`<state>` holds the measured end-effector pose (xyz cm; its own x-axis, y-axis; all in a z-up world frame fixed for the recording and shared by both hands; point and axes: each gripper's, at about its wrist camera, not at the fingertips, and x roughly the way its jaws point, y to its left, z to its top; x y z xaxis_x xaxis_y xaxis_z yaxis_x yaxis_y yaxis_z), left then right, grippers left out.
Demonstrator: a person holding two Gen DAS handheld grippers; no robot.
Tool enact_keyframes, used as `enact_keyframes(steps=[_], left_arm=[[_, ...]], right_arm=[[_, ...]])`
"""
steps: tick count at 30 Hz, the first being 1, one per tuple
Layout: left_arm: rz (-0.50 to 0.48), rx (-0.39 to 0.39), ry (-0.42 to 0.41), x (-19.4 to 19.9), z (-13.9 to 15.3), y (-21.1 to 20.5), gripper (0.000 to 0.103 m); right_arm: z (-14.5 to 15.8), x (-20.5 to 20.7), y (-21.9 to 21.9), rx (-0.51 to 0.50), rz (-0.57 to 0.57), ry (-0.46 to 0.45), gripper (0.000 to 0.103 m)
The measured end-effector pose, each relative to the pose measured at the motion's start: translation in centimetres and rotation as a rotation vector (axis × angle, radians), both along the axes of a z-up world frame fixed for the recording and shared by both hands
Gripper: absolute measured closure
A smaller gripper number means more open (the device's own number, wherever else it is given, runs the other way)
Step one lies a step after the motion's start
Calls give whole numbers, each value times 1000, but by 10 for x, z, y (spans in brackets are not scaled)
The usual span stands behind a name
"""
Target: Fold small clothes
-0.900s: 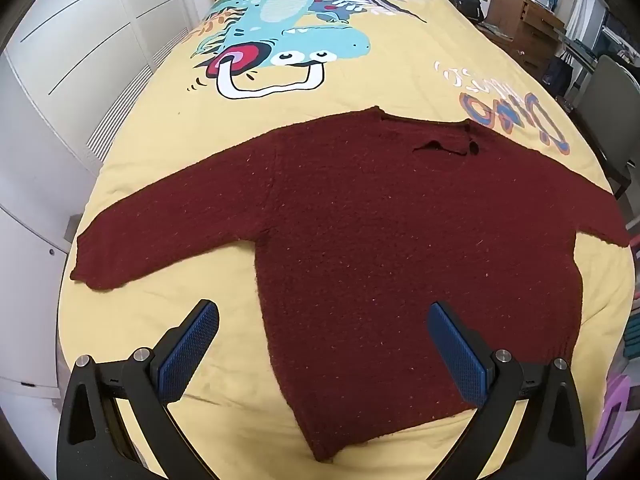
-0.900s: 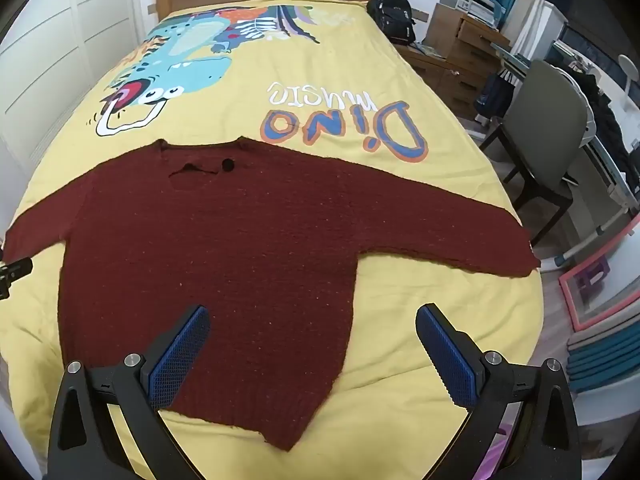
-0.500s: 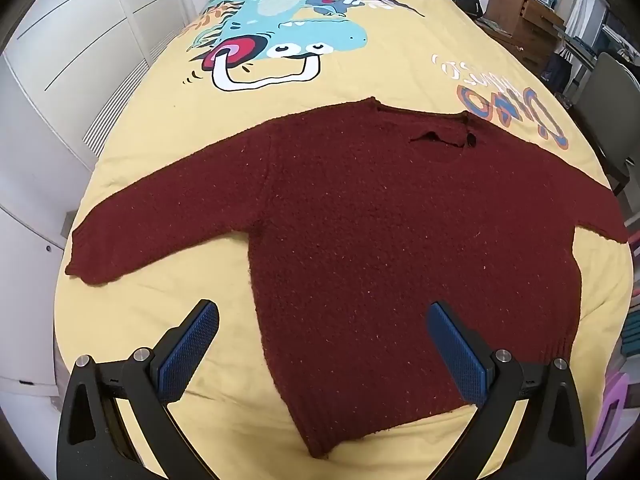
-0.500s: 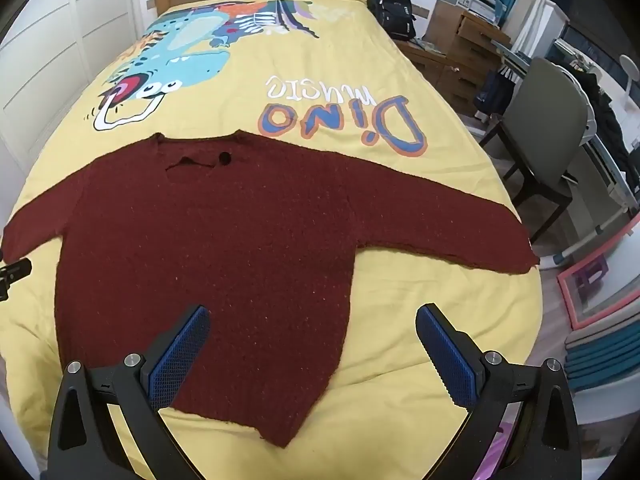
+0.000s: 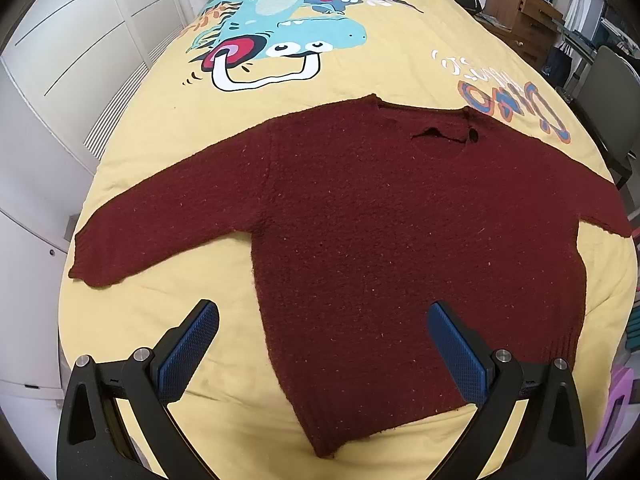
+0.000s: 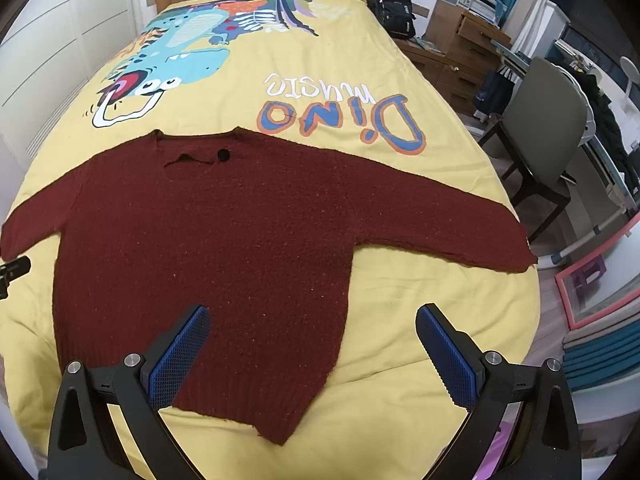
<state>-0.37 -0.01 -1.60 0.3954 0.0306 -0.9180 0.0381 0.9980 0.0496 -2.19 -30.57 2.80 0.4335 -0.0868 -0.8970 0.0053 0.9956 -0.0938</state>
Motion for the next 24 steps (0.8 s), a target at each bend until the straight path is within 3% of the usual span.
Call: enact_keyframes(steps=[24], left_arm=[[-11, 6, 4, 1, 2, -6, 1]], right_arm=[[-3, -1, -5, -4, -7, 8, 1]])
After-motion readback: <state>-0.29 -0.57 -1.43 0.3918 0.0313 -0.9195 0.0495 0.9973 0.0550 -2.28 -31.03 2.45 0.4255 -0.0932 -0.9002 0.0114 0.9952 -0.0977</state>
